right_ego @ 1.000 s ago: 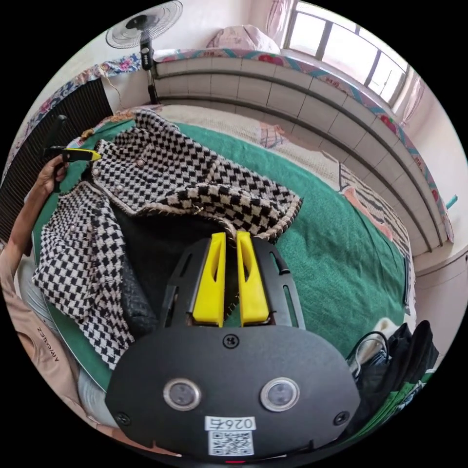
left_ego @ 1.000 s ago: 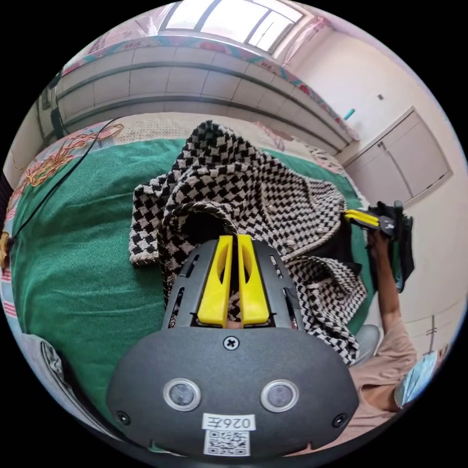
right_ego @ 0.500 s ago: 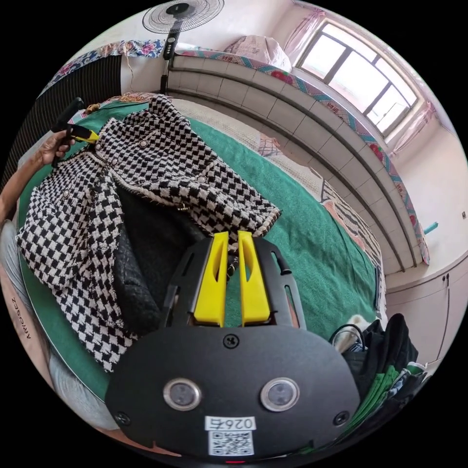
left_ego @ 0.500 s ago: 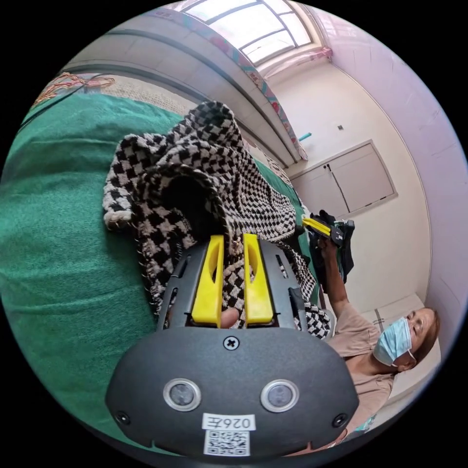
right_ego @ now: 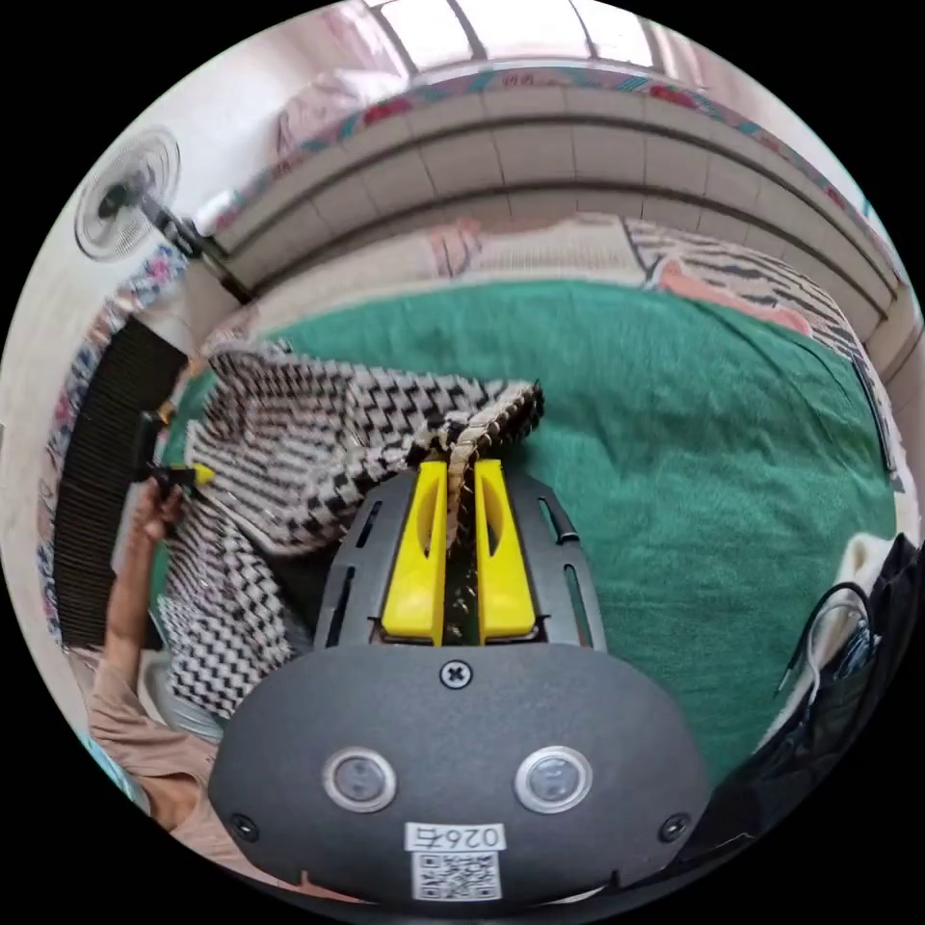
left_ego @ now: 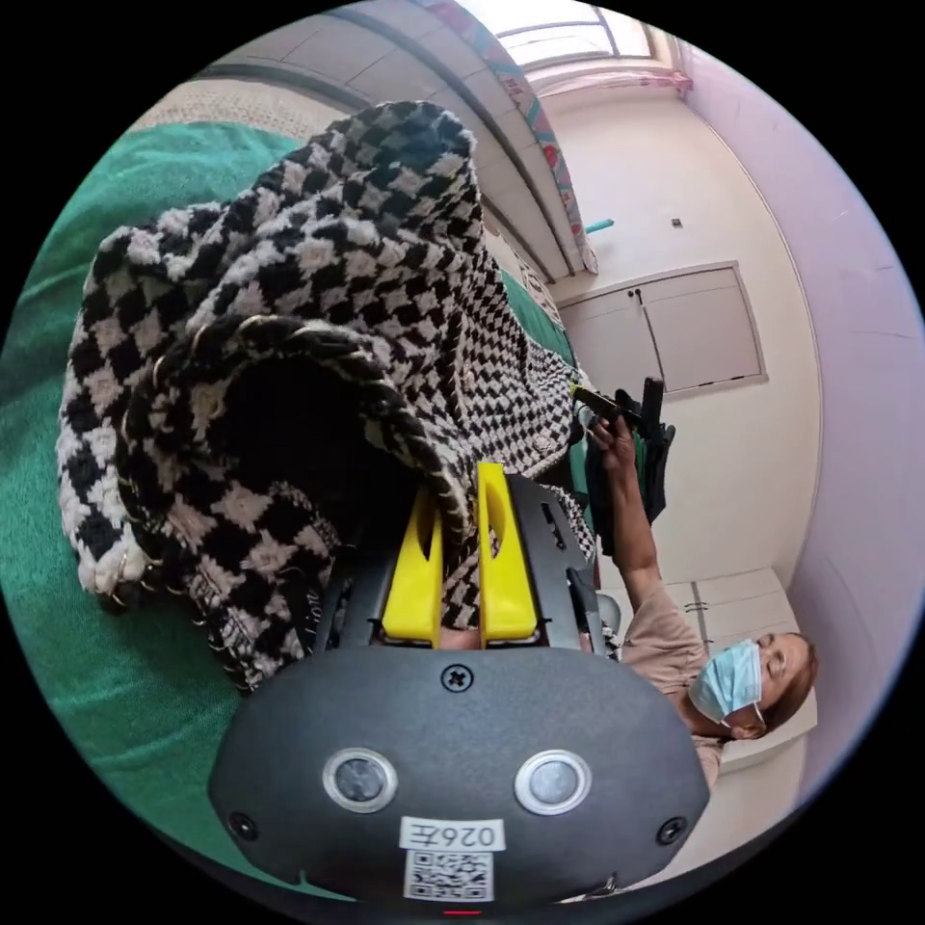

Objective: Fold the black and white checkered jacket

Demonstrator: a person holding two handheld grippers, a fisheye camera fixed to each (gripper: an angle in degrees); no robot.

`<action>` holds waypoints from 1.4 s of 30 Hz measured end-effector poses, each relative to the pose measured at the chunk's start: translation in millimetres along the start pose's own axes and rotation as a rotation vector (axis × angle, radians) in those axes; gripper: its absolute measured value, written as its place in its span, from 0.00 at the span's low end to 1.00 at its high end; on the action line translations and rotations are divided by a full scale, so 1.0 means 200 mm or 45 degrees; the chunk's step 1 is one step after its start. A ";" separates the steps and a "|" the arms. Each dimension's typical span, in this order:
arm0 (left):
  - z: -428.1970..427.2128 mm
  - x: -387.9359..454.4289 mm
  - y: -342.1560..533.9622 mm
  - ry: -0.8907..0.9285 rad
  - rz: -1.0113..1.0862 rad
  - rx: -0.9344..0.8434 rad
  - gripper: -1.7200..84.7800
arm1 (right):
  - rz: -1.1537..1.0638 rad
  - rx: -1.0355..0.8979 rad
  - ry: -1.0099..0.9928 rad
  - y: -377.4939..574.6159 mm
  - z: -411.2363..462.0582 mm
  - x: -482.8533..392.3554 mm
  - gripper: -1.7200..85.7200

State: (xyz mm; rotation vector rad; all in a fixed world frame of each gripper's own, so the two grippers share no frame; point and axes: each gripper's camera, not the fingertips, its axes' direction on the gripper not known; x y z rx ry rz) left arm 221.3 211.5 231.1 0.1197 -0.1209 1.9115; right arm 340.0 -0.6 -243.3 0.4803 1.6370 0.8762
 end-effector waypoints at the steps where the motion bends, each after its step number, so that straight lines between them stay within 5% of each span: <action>1: -0.03 0.02 0.01 0.024 0.037 0.020 0.09 | -0.028 0.112 -0.051 -0.01 -0.15 -0.03 0.04; 5: -0.24 -0.03 0.14 0.313 0.142 0.228 0.09 | -0.201 0.458 0.086 0.20 -0.54 -0.18 0.01; 11: -0.22 -0.31 0.28 0.421 -0.031 0.255 0.09 | -0.476 0.144 0.480 0.57 -0.32 -0.27 0.01; 19: -0.21 -0.32 0.25 0.351 0.002 0.221 0.11 | -0.631 0.171 0.308 0.56 -0.14 -0.38 0.08; 23: -0.26 -0.32 0.28 0.326 -0.029 0.217 0.09 | -0.606 -0.160 0.301 0.43 0.02 -0.30 0.01; 31: -0.45 0.10 0.44 0.477 0.281 0.234 0.14 | -0.338 0.324 0.203 0.37 -0.38 -0.02 0.08; 35: -0.66 0.38 0.49 -0.026 0.411 0.345 0.03 | -0.132 0.295 0.106 0.07 -0.25 0.13 0.10; 38: -0.75 0.36 0.34 -0.526 0.275 0.486 0.11 | 0.021 0.214 0.004 -0.20 -0.04 0.28 0.15; 42: -0.64 0.24 -0.09 -0.562 0.244 0.535 0.20 | 0.150 0.091 0.032 -0.50 0.28 0.47 0.18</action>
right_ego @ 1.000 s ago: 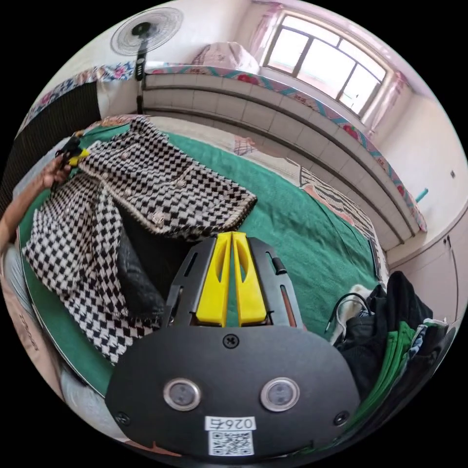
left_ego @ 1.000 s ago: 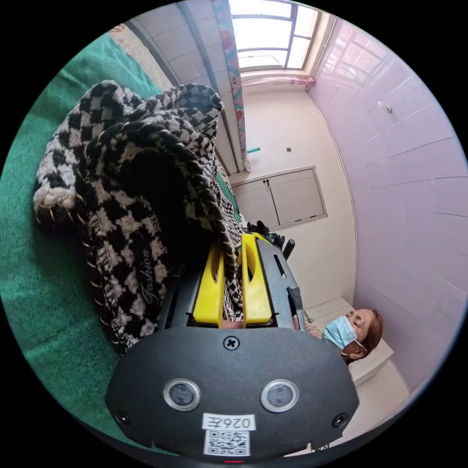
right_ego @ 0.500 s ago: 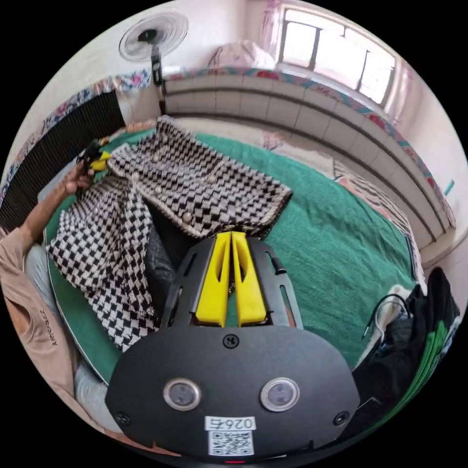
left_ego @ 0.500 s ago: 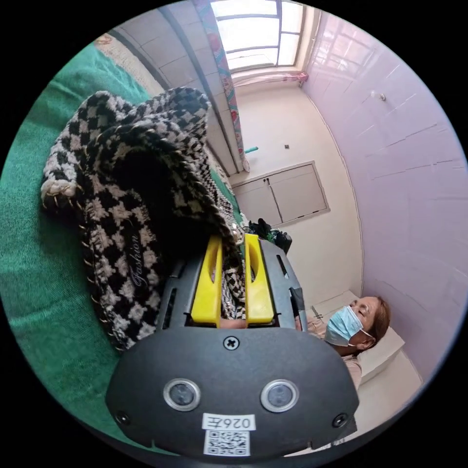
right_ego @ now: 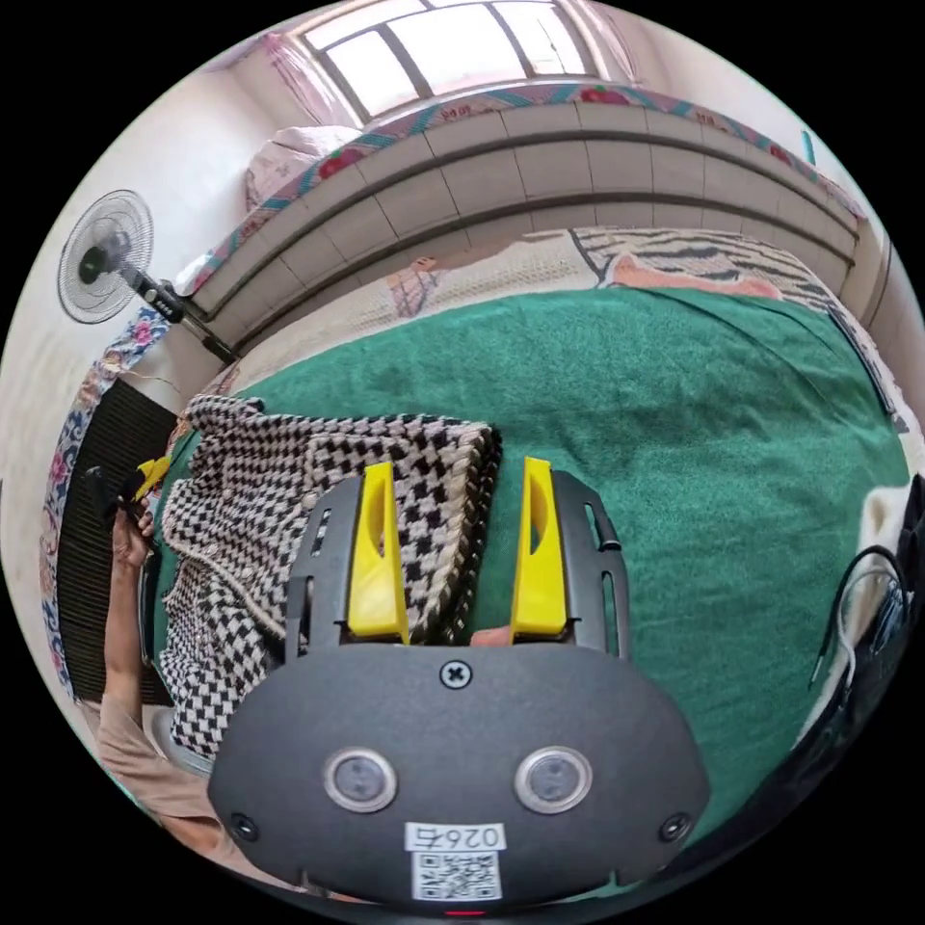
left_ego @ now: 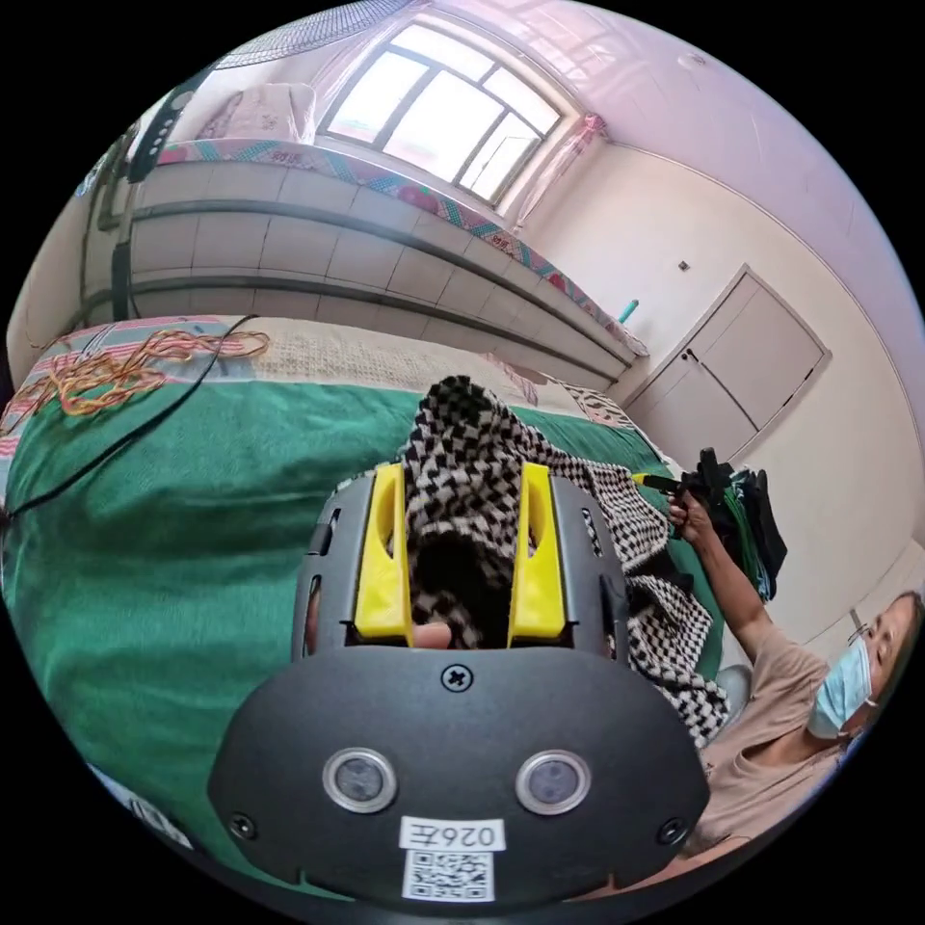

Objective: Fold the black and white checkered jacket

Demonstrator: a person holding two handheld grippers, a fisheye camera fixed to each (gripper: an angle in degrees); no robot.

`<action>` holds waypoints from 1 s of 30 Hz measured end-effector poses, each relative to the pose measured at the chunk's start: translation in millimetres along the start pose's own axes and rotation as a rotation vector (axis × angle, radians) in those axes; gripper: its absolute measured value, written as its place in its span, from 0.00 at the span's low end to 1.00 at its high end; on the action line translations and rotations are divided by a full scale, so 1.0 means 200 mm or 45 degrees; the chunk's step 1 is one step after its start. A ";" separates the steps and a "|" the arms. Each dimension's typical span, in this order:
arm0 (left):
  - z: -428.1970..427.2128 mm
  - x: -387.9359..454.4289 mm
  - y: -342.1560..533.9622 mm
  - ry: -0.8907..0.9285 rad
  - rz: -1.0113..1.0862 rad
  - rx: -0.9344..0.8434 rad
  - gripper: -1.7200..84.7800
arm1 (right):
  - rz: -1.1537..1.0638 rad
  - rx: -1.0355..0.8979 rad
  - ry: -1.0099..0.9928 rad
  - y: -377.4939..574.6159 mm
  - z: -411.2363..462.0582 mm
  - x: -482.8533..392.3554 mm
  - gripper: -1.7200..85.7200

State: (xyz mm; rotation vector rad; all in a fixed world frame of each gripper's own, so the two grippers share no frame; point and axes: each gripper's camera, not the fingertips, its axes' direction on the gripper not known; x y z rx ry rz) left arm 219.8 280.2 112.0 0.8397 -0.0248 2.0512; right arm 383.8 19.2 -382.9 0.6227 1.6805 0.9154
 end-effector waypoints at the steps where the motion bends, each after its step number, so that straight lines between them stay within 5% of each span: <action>1: 0.07 0.00 -0.05 0.013 0.005 -0.017 0.20 | 0.004 -0.064 -0.022 -0.06 0.11 0.03 0.16; 4: 0.52 0.04 -0.22 0.075 -0.063 -0.429 0.12 | -0.198 -0.124 0.142 -0.11 0.24 -0.06 0.03; 7: 0.40 0.26 -0.32 -0.226 0.139 -0.255 0.07 | -0.347 0.128 0.273 -0.13 0.09 -0.14 0.02; 12: 0.14 0.30 -0.24 -0.138 0.123 -0.137 0.08 | -0.113 0.070 0.215 -0.30 0.30 0.17 0.09; 17: -0.15 0.61 0.03 -0.116 0.378 -0.048 0.02 | -0.280 0.190 0.411 -0.03 0.36 0.07 0.07; 19: -0.06 0.69 0.10 -0.232 0.468 -0.205 0.01 | -0.425 0.196 0.335 0.17 0.47 -0.01 0.03; 21: 0.21 0.65 0.20 -0.452 0.496 -0.597 0.01 | -0.547 0.092 0.298 0.29 0.65 -0.05 0.02; 23: 0.10 0.62 0.20 -0.360 0.357 -0.428 0.01 | -0.613 -0.078 0.434 0.36 0.91 -0.04 0.01; 30: -0.63 0.76 0.42 -0.062 0.165 0.079 0.01 | -0.736 0.006 0.705 0.58 1.23 0.04 0.01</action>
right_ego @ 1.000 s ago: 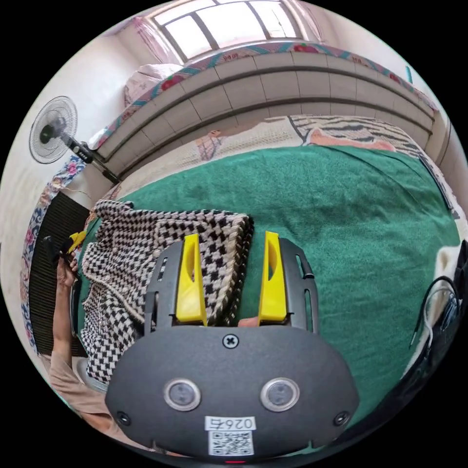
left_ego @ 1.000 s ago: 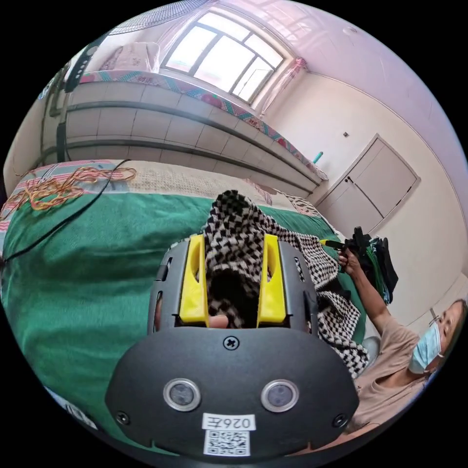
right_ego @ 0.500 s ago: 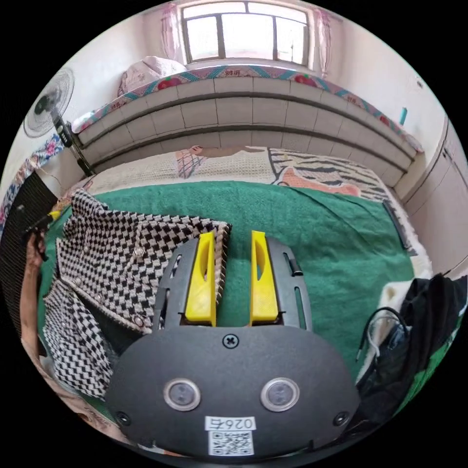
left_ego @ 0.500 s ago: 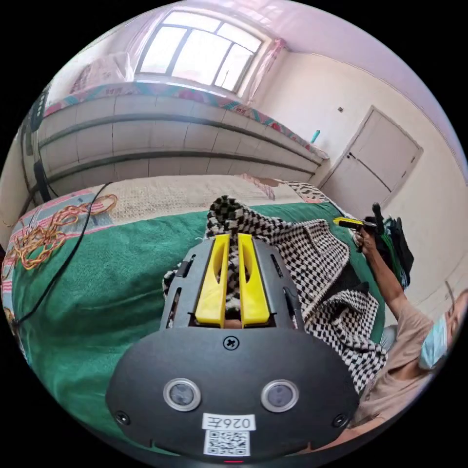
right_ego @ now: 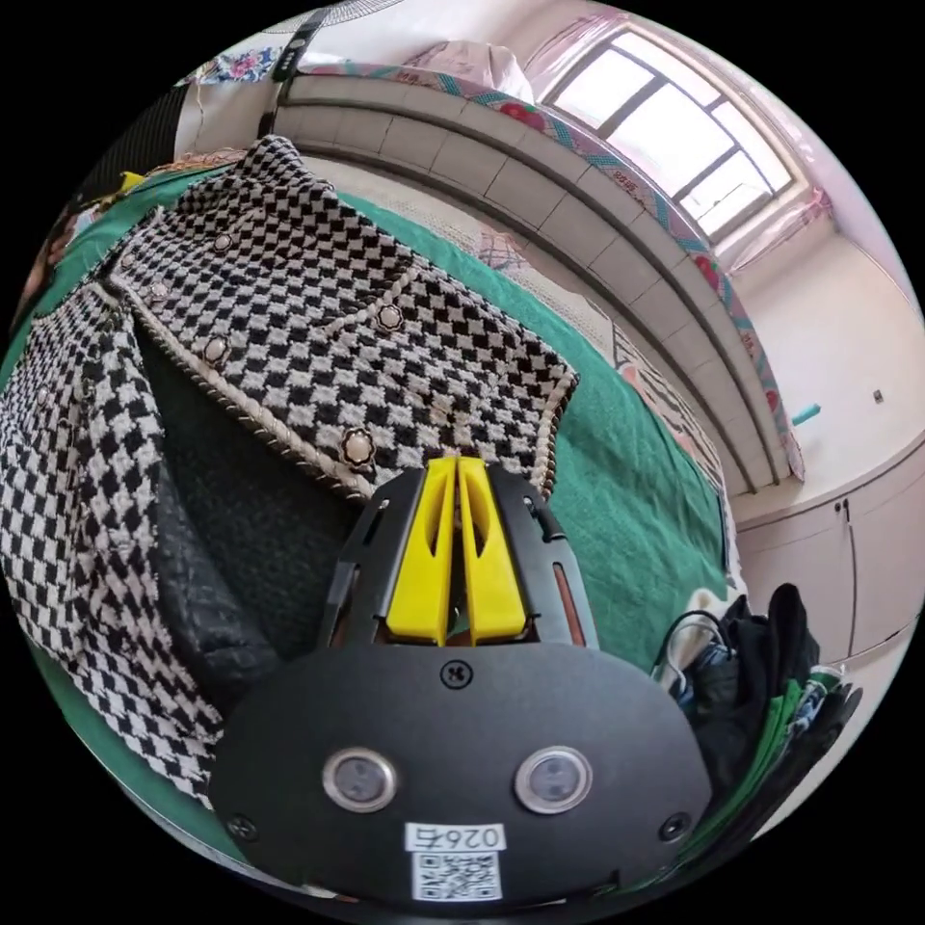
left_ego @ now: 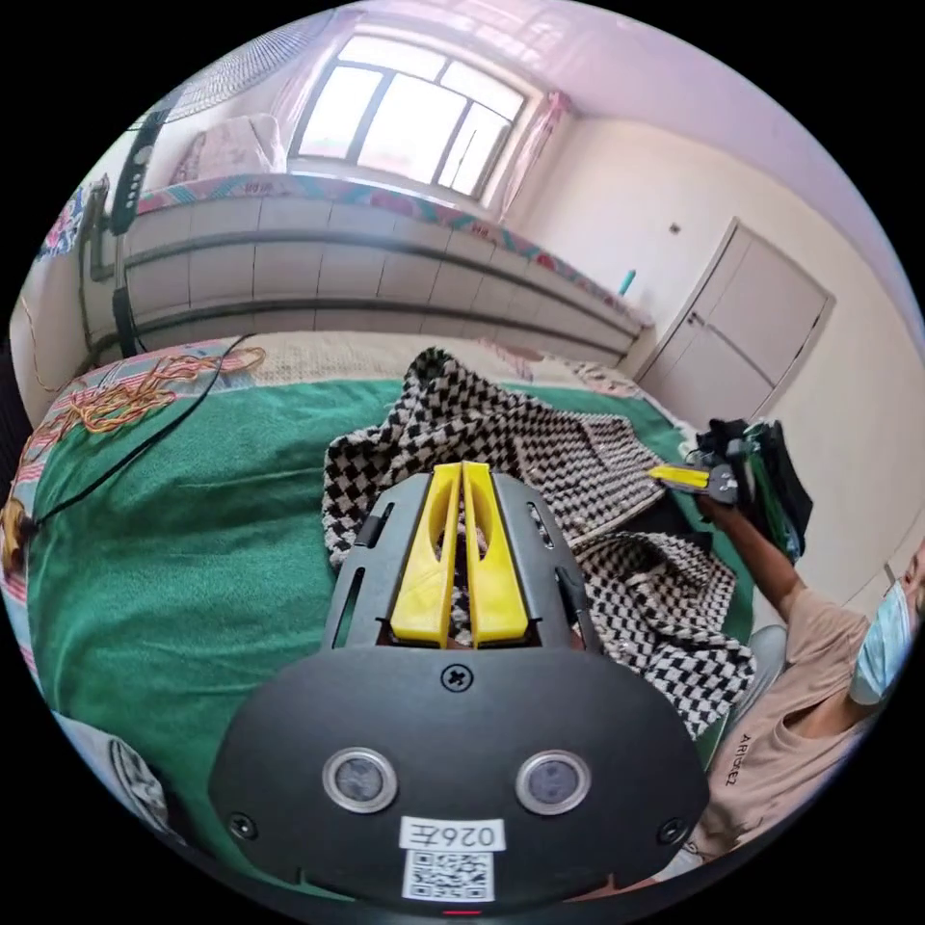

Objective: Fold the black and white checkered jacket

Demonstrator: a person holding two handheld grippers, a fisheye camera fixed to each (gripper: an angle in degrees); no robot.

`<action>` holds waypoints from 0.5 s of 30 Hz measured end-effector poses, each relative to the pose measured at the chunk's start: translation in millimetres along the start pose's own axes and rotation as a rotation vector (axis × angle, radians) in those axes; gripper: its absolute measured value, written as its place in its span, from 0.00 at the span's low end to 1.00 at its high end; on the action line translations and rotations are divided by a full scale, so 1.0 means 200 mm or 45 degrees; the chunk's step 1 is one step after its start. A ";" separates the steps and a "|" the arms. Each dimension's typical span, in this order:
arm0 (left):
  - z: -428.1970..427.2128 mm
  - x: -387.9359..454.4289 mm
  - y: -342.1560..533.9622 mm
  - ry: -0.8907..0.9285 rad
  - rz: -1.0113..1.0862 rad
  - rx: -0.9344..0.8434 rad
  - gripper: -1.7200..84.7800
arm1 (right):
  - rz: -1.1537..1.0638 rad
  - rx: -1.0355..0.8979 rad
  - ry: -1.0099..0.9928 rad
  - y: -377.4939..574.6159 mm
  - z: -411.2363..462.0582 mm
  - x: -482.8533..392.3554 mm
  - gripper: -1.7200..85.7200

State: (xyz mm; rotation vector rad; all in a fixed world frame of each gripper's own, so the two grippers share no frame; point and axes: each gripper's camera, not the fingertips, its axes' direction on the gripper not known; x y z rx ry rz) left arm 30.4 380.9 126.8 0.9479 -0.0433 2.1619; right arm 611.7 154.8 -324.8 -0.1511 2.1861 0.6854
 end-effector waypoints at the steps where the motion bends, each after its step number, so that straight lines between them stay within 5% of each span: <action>1: -0.06 0.03 0.02 0.023 0.005 0.030 0.01 | 0.028 0.101 -0.016 0.06 -0.05 0.01 0.01; 10: -1.12 0.94 0.23 0.086 0.453 0.588 0.01 | 0.550 1.138 -0.142 0.77 -0.88 0.27 0.01; 15: -1.63 1.34 0.46 0.530 0.711 0.985 0.01 | 0.650 1.624 -0.471 1.18 -1.16 0.27 0.01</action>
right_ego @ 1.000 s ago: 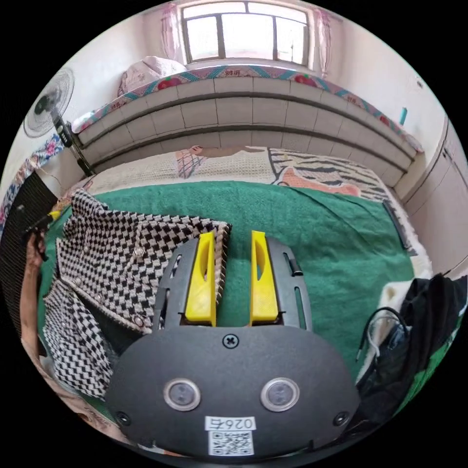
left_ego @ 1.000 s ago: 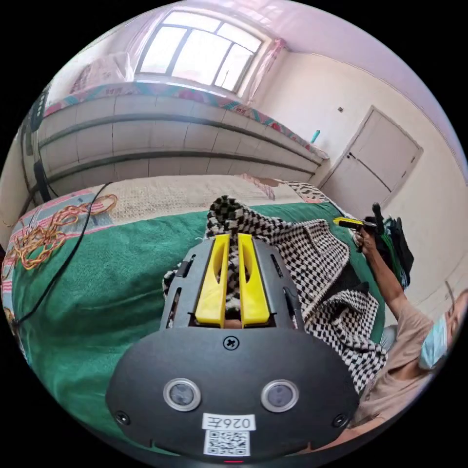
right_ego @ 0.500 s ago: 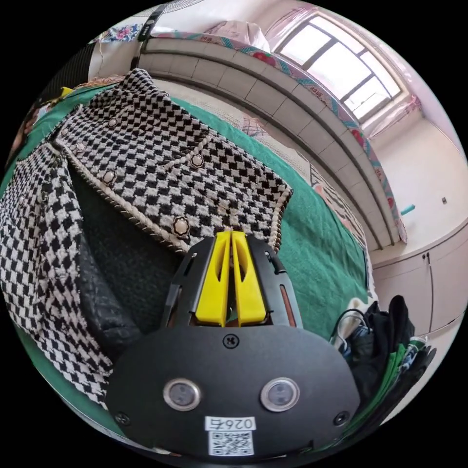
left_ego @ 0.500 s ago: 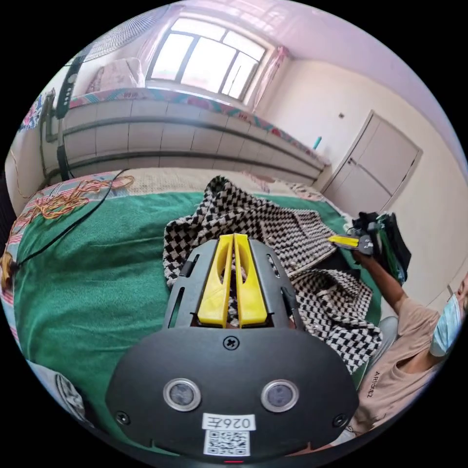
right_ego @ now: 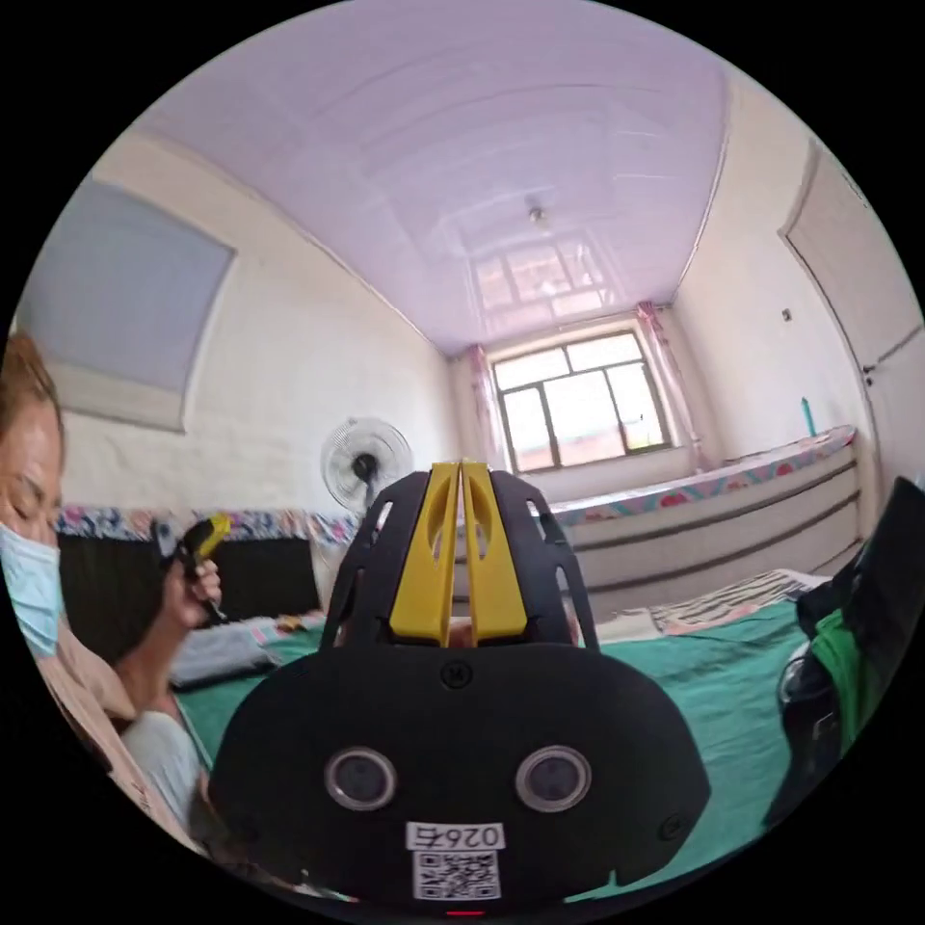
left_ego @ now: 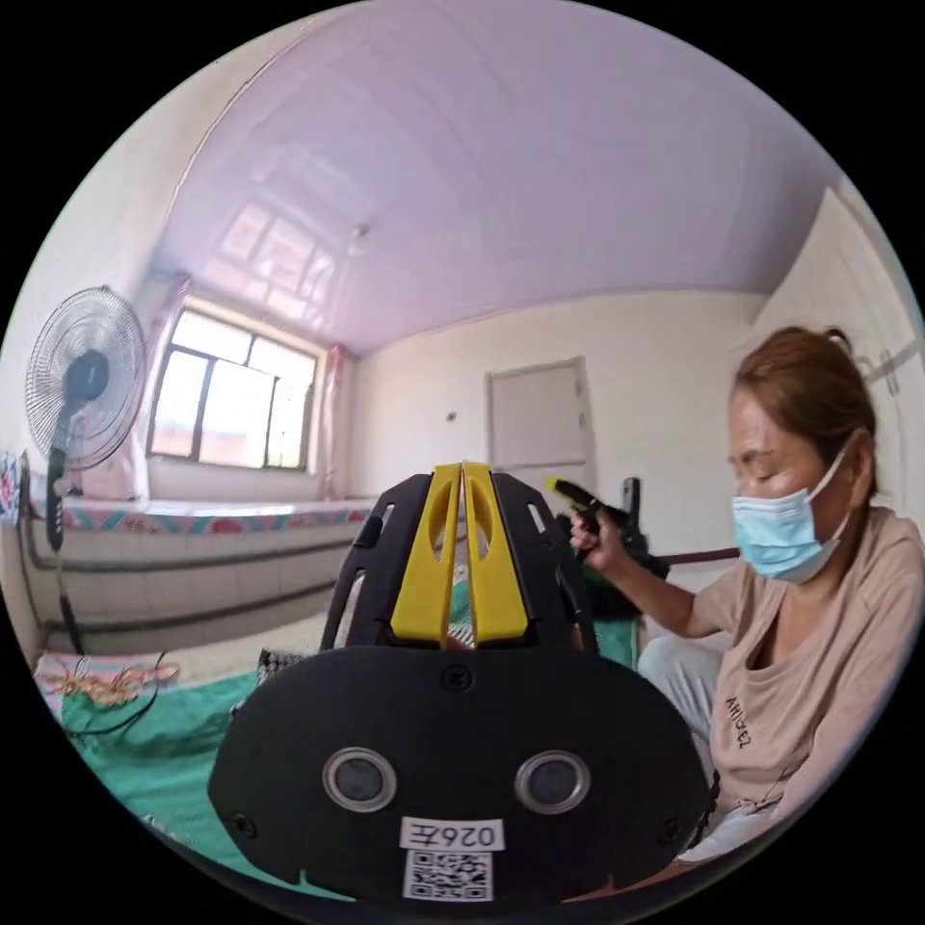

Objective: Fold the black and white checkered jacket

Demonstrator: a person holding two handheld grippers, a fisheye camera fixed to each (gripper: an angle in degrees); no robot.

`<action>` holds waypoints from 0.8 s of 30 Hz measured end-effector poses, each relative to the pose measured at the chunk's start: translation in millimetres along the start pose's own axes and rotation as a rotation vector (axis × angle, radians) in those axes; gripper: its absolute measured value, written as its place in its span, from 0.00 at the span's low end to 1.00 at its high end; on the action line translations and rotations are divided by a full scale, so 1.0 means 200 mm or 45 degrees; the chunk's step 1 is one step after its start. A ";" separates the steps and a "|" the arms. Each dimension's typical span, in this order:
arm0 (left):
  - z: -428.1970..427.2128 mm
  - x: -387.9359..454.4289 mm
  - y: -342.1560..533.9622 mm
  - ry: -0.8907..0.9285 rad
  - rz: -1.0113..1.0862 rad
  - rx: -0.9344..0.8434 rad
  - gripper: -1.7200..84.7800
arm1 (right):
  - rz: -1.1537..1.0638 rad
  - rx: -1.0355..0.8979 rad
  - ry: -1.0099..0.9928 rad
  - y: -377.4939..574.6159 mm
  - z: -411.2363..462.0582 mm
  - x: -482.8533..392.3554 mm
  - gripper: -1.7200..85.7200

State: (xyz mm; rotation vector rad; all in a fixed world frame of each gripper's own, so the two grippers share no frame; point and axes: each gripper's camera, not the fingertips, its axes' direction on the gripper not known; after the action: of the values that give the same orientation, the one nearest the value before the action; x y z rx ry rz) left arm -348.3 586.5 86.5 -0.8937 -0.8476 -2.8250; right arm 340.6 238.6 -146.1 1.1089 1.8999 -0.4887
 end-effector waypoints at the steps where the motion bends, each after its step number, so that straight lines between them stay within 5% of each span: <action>1: -0.03 0.05 -0.02 0.038 0.022 0.056 0.01 | 0.027 0.026 -0.039 0.01 -0.06 -0.01 0.01; 6: -0.14 0.35 -0.11 0.161 0.166 0.200 0.02 | -0.168 -0.001 0.068 0.19 -0.14 -0.09 0.01; 10: -0.03 0.31 -0.04 0.147 0.118 0.121 0.12 | -0.314 -0.476 0.035 0.49 0.11 0.07 0.01; 13: 0.19 0.11 0.14 -0.077 0.041 -0.216 0.12 | -0.571 -0.920 0.187 0.81 0.41 0.20 0.02; 16: 0.38 -0.21 0.48 -0.479 -0.095 -0.659 0.10 | -0.726 -1.261 0.074 1.02 0.58 0.31 0.05; 18: 0.49 -0.47 0.76 -0.605 -0.250 -0.981 0.11 | -0.791 -1.361 0.044 1.07 0.64 0.34 0.06; 24: 0.78 -0.82 1.13 -0.709 -0.434 -1.326 0.16 | -0.797 -1.523 -0.046 1.09 0.81 0.46 0.08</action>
State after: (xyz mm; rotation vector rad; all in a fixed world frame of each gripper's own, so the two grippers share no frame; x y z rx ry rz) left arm -83.7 459.7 213.6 -1.8141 0.6859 -3.2978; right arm 580.0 290.9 -293.8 -0.2730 1.9612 0.3251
